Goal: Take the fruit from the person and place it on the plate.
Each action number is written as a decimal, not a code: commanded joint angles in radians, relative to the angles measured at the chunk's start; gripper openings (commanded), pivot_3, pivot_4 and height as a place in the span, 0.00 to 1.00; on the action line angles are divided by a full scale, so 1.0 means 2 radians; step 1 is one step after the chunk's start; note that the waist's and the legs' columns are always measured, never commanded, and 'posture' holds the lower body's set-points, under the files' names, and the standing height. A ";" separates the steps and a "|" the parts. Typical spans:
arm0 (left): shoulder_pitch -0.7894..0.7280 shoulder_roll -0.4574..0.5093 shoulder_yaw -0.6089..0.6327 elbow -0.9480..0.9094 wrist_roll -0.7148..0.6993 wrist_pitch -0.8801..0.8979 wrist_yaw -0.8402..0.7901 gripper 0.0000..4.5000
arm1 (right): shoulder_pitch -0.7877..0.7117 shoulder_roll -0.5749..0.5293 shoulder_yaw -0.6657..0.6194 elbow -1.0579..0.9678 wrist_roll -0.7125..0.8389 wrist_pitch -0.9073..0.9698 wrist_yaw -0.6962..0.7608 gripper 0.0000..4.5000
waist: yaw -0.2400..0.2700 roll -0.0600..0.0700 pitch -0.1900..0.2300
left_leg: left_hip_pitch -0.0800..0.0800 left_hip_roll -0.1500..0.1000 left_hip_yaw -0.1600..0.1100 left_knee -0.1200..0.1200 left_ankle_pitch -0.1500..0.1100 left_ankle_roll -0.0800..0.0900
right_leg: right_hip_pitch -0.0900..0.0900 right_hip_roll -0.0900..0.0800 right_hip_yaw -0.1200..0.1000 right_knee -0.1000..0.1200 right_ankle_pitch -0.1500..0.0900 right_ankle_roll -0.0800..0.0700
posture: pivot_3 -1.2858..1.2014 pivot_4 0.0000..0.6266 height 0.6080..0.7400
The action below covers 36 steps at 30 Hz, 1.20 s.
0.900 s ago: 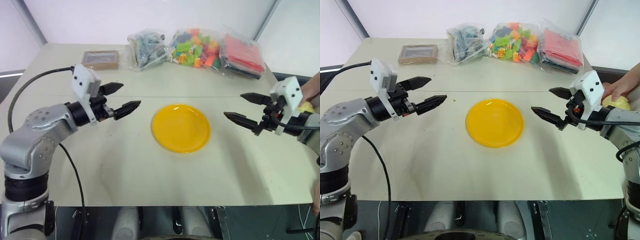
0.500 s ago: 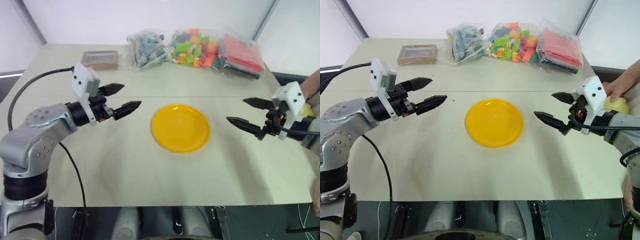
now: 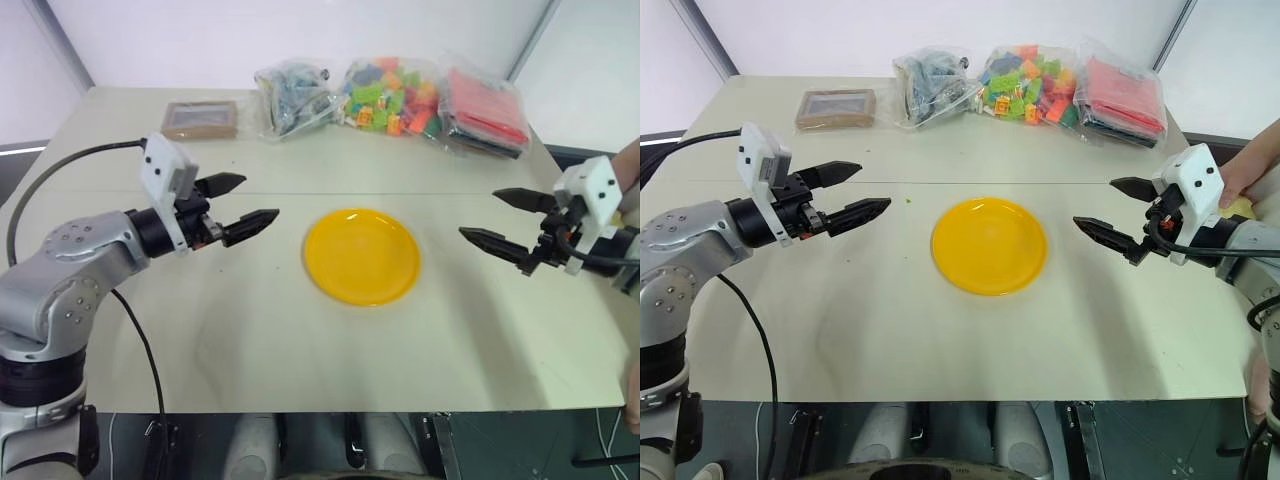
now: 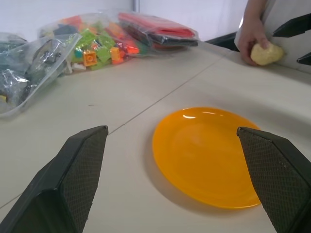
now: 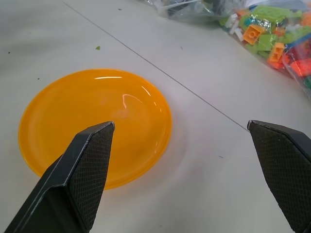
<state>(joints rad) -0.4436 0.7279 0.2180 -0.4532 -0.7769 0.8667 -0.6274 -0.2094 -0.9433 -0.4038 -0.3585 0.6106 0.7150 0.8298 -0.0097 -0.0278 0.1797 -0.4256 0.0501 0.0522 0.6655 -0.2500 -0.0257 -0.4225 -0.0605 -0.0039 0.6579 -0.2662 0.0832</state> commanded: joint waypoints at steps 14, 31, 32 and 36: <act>-0.004 -0.004 0.006 -0.018 -0.006 -0.013 0.010 0.99 | -0.018 -0.004 0.004 0.000 0.004 -0.007 0.001 1.00 | 0.000 0.000 0.000 | 0.000 0.000 0.000 0.000 0.000 0.000 | 0.000 0.000 0.000 0.000 0.000 0.000 | 0.52 0.24 0.93; -0.006 -0.016 0.004 -0.024 -0.001 -0.017 0.027 0.99 | -0.124 0.060 -0.008 0.010 0.087 0.068 -0.089 1.00 | -0.002 0.000 0.000 | 0.000 0.000 0.000 0.000 0.000 0.000 | 0.000 0.000 0.000 0.000 0.000 0.000 | 0.52 0.24 0.93; -0.007 -0.017 0.003 -0.023 -0.001 -0.018 0.027 0.99 | -0.143 0.073 -0.013 0.010 0.105 0.084 -0.109 1.00 | -0.002 0.000 0.000 | 0.000 0.000 0.000 0.000 0.000 0.000 | 0.000 0.000 0.000 0.000 0.000 0.000 | 0.52 0.24 0.93; -0.013 -0.020 0.000 -0.019 0.002 -0.020 0.030 0.99 | -0.196 0.107 -0.021 0.011 0.149 0.125 -0.173 1.00 | 0.001 0.000 0.000 | 0.000 0.000 0.000 0.000 0.000 0.000 | 0.000 0.000 0.000 0.000 0.000 0.000 | 0.52 0.24 0.93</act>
<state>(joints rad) -0.4467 0.6866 0.2107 -0.4742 -0.7747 0.8452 -0.5680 -0.5694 -0.7401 -0.4041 -0.3232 0.8581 0.9397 0.5398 -0.0071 -0.0276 0.1797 -0.4259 0.0502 0.0522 0.6655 -0.2500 -0.0257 -0.4228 -0.0608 -0.0038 0.6584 -0.2662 0.0831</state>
